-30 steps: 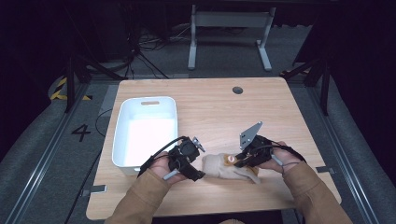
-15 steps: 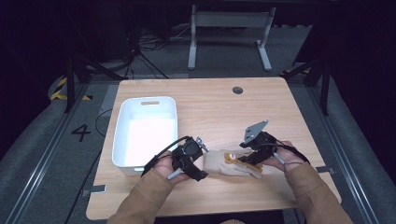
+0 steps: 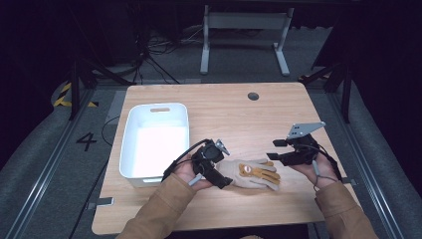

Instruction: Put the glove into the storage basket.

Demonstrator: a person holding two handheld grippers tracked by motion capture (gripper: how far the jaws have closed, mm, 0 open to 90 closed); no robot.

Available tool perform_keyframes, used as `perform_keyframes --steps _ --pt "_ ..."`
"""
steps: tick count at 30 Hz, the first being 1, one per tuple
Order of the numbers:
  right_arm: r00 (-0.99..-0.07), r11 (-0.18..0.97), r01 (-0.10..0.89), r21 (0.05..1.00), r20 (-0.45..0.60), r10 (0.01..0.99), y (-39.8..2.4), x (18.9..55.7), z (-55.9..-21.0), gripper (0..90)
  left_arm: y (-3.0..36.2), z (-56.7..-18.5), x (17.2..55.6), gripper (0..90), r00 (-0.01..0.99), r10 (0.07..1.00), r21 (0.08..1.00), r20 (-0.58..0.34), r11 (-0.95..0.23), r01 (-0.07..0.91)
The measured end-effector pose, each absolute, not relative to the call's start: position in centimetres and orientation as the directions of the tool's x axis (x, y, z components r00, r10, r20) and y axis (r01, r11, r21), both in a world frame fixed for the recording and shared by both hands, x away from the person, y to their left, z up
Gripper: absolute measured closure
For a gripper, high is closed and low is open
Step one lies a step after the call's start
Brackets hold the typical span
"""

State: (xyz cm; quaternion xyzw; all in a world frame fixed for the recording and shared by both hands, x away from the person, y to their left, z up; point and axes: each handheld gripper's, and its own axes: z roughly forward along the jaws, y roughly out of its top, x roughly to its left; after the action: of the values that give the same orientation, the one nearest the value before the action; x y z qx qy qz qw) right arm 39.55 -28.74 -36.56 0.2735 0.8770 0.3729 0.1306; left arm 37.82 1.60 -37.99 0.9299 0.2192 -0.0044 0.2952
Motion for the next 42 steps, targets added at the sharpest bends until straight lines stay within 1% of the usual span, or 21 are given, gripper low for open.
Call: perform_keyframes --steps 6,9,11,14,18,28,32,36,40,42 --pt "-0.738 0.472 0.434 0.767 0.002 0.675 -30.7 39.4 -36.6 44.0 1.2 -38.0 38.3 10.5 0.908 0.399 0.582 -0.130 -0.711 0.396" --pt "-0.690 0.445 0.459 0.769 -0.007 0.724 -31.4 39.4 -36.9 43.9 1.1 -38.1 38.4 10.5 0.909 0.398 0.595 -0.119 -0.705 0.387" --pt "-0.667 0.427 0.481 0.766 0.004 0.745 -31.8 39.6 -37.1 43.9 1.0 -38.2 38.5 10.5 0.909 0.400 0.598 -0.117 -0.702 0.386" --pt "-0.658 0.422 0.495 0.760 0.010 0.753 -32.1 39.8 -37.5 44.0 0.8 -38.5 38.5 9.9 0.907 0.407 0.602 -0.107 -0.699 0.385" --pt "-0.655 0.419 0.502 0.757 0.017 0.755 -32.3 39.9 -37.6 44.1 0.3 -39.1 38.8 0.0 0.906 0.407 0.604 -0.112 -0.696 0.388" --pt "-0.646 0.405 0.504 0.763 0.022 0.763 -32.9 39.6 -37.6 44.2 -1.0 -40.2 38.8 0.1 0.923 0.370 0.611 -0.108 -0.707 0.355" --pt "-0.645 0.398 0.503 0.767 0.026 0.763 -33.3 39.4 -37.5 44.2 -1.8 -40.8 38.7 0.0 0.929 0.355 0.590 -0.100 -0.731 0.343" --pt "-0.648 0.393 0.497 0.773 0.030 0.761 -33.5 39.1 -37.5 44.2 -2.4 -41.4 38.9 0.0 0.926 0.369 0.576 -0.086 -0.740 0.348" --pt "-0.633 0.388 0.519 0.762 0.037 0.773 -33.7 39.1 -37.6 44.0 -2.9 -42.1 39.3 0.0 0.923 0.373 0.549 -0.097 -0.753 0.362" --pt "-0.628 0.385 0.521 0.762 0.036 0.778 -33.8 39.0 -37.6 44.0 -3.1 -42.4 39.5 0.0 0.924 0.371 0.553 -0.093 -0.752 0.358"
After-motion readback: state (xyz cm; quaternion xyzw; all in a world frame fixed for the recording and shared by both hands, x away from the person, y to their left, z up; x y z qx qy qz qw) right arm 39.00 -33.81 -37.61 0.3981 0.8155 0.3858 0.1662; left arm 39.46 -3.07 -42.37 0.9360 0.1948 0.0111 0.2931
